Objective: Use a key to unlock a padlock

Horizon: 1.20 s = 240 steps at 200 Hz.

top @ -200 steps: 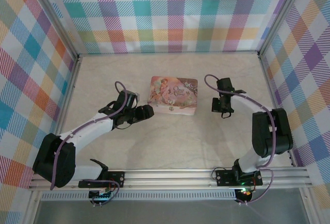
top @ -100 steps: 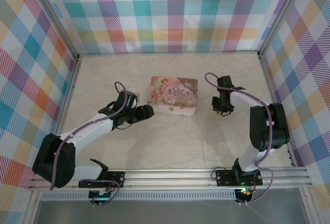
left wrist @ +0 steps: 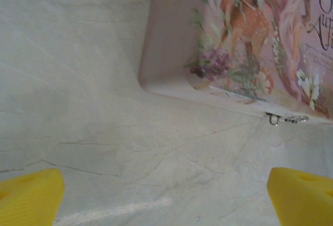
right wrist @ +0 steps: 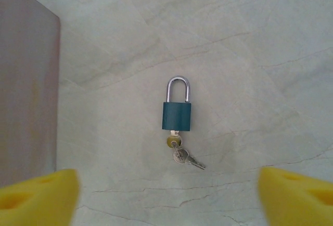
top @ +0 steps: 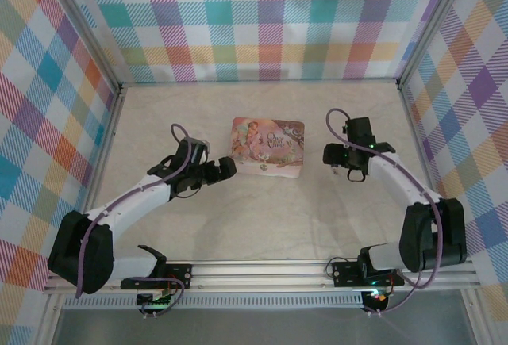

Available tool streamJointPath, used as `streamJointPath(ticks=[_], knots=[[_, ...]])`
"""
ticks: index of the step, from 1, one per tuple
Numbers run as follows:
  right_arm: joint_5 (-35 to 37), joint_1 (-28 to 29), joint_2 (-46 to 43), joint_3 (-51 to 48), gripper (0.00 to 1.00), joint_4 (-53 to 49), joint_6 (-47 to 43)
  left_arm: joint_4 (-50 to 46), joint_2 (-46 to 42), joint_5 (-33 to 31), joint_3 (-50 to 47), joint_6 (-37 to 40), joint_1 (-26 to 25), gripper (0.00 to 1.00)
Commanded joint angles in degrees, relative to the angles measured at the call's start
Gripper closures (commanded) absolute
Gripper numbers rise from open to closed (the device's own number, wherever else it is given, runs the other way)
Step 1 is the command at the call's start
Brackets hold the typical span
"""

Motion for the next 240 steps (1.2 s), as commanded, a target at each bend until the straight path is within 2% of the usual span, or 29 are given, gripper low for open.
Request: streamJointPath(ticks=[1, 41, 64, 89, 105, 117, 139, 163, 175, 188, 218, 227, 240], knots=[[-1.7, -0.2, -3.7, -1.0, 0.00, 3.8, -0.9, -2.9, -1.1, -3.4, 3.8, 2.1, 1.8, 0.00], [-3.9, -0.2, -9.7, -3.9, 0.00, 11.5, -1.5, -6.5, -1.5, -14.9, 10.5, 4.8, 4.5, 0.00], [0.3, -0.2, -11.6, -5.7, 0.00, 16.8, -0.7, -5.9, -0.6, -22.7, 13.2, 8.6, 5.9, 0.00], [7.3, -0.2, -15.7, -15.7, 0.00, 34.8, -5.3, -0.6, -0.1, -30.1, 10.9, 15.2, 7.8, 0.00], [9.7, -0.3, -16.5, -23.2, 0.00, 49.5, -9.7, 9.0, -0.7, -35.9, 5.6, 19.9, 8.5, 0.00], [13.5, -0.3, -15.5, -26.1, 0.00, 55.2, -11.7, 15.9, -1.4, -39.3, 0.8, 23.2, 9.5, 0.00], [16.2, -0.7, -11.8, -25.5, 0.00, 53.7, -13.6, 27.2, -1.3, -38.3, -6.8, 26.3, 13.2, 0.00], [16.4, -1.4, -6.3, -27.3, 0.00, 60.0, -14.9, 31.6, 3.9, -37.3, -9.3, 25.6, 17.3, 0.00], [17.1, -2.1, -3.6, -27.0, 0.00, 61.3, -14.3, 37.3, 6.9, -38.5, -11.3, 26.4, 18.0, 0.00], [13.3, -3.3, -2.2, -27.3, 0.00, 61.9, -12.8, 45.0, 9.6, -37.9, -14.2, 26.7, 18.8, 0.00], [10.0, -4.1, 4.9, -30.5, 0.00, 74.4, -12.9, 56.3, 12.9, -34.9, -17.7, 29.1, 19.1, 0.00], [8.6, -4.3, 7.8, -31.7, 0.00, 80.3, -13.7, 53.5, 12.5, -33.4, -17.0, 29.3, 19.0, 0.00], [3.3, -5.1, 7.4, -31.0, 0.00, 77.2, -13.9, 53.3, 13.7, -31.3, -16.1, 30.4, 19.0, 0.00]])
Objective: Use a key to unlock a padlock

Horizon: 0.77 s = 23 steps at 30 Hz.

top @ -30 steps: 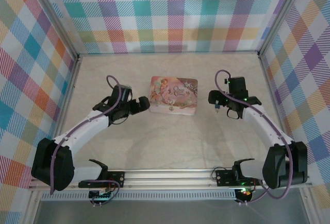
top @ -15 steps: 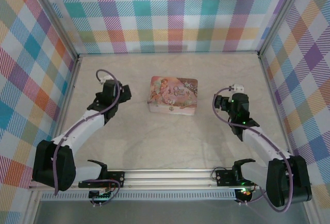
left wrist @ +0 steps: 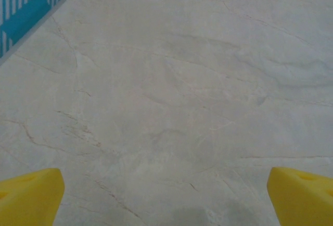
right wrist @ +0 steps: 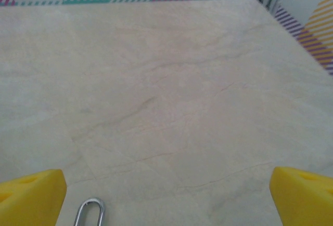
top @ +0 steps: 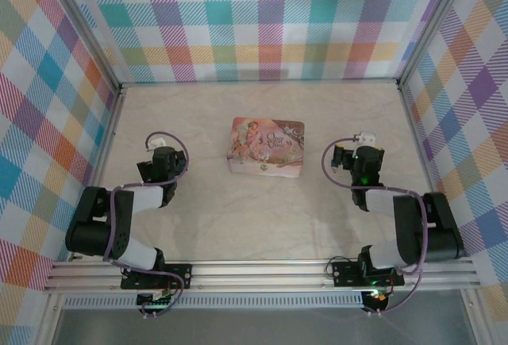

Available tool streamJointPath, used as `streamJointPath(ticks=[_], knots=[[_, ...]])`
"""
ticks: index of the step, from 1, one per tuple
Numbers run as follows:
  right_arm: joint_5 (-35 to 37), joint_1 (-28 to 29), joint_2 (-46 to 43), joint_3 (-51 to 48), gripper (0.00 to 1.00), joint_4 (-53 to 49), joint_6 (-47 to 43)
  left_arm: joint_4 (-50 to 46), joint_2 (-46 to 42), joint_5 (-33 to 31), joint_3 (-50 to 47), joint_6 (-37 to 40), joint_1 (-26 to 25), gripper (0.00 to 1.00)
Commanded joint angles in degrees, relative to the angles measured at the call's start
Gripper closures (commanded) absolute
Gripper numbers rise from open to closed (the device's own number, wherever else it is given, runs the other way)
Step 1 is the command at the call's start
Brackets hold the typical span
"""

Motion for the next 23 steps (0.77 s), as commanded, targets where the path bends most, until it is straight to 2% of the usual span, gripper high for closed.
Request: streamJointPath(ticks=[1, 3, 5, 6, 8, 9, 10, 23], knots=[[-7.9, -1.1, 1.7, -0.9, 0.00, 8.5, -0.9, 7.1, 1.1, 3.6, 1.2, 2.8, 0.6, 0.00], [-10.2, -2.5, 6.5, -1.9, 0.00, 16.1, -1.0, 9.0, 1.9, 6.7, 0.9, 4.9, 0.3, 0.00], [-11.6, -3.3, 4.8, 1.1, 0.00, 7.2, 0.1, 16.9, 2.9, 9.4, -3.0, 5.5, 0.3, 0.00], [-12.1, -3.7, 5.5, 1.1, 0.00, 8.3, 0.3, 25.3, 5.7, 8.4, -5.4, 6.1, 0.3, 0.00], [-10.9, -3.8, 5.0, 1.0, 0.01, 7.7, 0.7, 16.6, 3.6, 9.2, -3.4, 5.1, 0.6, 0.00], [-11.0, -3.7, 4.9, 1.1, 0.00, 7.3, 0.7, 21.4, 4.9, 8.4, -4.1, 5.7, 0.5, 0.00], [-11.0, -3.7, 4.7, 1.2, 0.00, 6.8, 0.7, 18.3, 3.9, 8.5, -3.5, 5.4, 0.4, 0.00], [-11.6, -4.0, 4.9, 1.4, 0.00, 6.6, 0.8, 18.6, 4.0, 8.4, -3.7, 5.5, 0.3, 0.00]])
